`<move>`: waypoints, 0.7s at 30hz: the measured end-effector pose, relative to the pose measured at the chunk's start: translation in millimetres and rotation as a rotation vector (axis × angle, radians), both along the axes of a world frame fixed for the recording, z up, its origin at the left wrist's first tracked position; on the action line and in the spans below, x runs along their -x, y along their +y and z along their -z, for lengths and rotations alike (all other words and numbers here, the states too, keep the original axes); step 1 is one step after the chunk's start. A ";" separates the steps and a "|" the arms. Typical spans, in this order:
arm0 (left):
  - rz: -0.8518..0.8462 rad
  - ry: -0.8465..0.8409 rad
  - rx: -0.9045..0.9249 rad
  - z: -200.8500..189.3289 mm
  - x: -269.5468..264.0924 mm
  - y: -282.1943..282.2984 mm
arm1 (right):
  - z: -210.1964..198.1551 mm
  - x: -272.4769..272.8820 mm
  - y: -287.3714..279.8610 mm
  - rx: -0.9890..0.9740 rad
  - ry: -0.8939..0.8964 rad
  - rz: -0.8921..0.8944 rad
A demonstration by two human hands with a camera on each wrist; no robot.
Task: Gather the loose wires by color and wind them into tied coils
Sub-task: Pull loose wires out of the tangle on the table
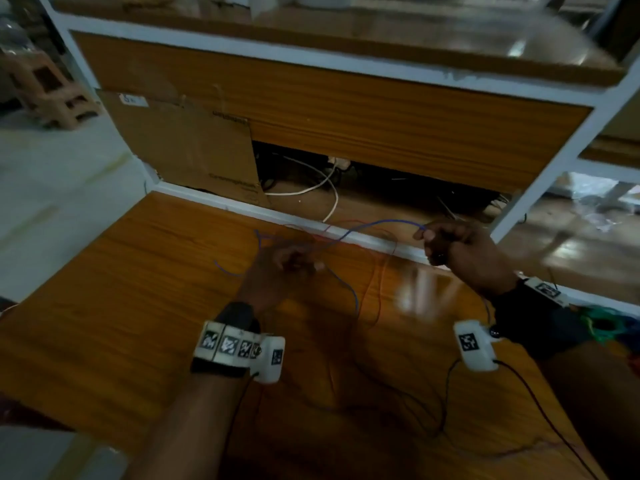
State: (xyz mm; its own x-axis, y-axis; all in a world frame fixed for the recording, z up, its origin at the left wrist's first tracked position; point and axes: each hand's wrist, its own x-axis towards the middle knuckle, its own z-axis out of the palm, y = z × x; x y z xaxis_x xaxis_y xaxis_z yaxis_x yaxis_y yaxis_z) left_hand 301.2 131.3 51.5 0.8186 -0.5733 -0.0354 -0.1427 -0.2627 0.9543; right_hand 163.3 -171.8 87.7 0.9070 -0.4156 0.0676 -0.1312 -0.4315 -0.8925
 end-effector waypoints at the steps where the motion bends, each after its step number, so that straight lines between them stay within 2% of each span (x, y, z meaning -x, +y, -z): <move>1: 0.003 0.050 0.182 -8.4 12.1 4.2 | 0.0 11.4 -5.5 0.008 -0.015 0.032; 3: -0.030 0.154 0.455 -23.0 25.2 6.5 | 0.4 32.5 -10.8 0.040 -0.056 0.056; 5: -0.074 0.207 0.533 -38.4 31.3 -5.1 | 1.4 51.1 -12.3 0.043 -0.084 0.063; 7: -0.072 0.203 0.499 -52.6 39.6 -28.4 | 7.2 68.0 -17.3 0.045 -0.081 0.093; 10: -0.012 0.162 0.352 -56.5 55.8 -67.7 | 24.7 94.9 -28.5 0.048 -0.006 0.160; 13: 0.077 0.121 0.196 -44.1 80.6 -84.7 | 45.7 125.6 -44.7 -0.210 0.048 0.325; 15: 0.148 0.139 0.122 -27.1 108.3 -85.1 | 58.8 149.0 -52.6 -0.300 0.086 0.406; 19: 0.414 0.106 -0.240 8.5 196.5 -92.1 | 91.6 196.5 -65.4 -0.283 0.229 0.389; 21: 0.571 -0.034 -0.434 23.3 231.4 -98.6 | 109.2 206.0 -68.1 -0.189 0.343 0.368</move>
State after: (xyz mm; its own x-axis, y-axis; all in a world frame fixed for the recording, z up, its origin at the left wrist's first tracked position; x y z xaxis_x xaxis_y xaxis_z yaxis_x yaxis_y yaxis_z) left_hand 69.9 32.7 28.2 0.3995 -0.8525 -0.3370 -0.3988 -0.4926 0.7735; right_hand -42.7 -239.9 -21.5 0.6560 -0.6866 -0.3135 -0.5409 -0.1379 -0.8297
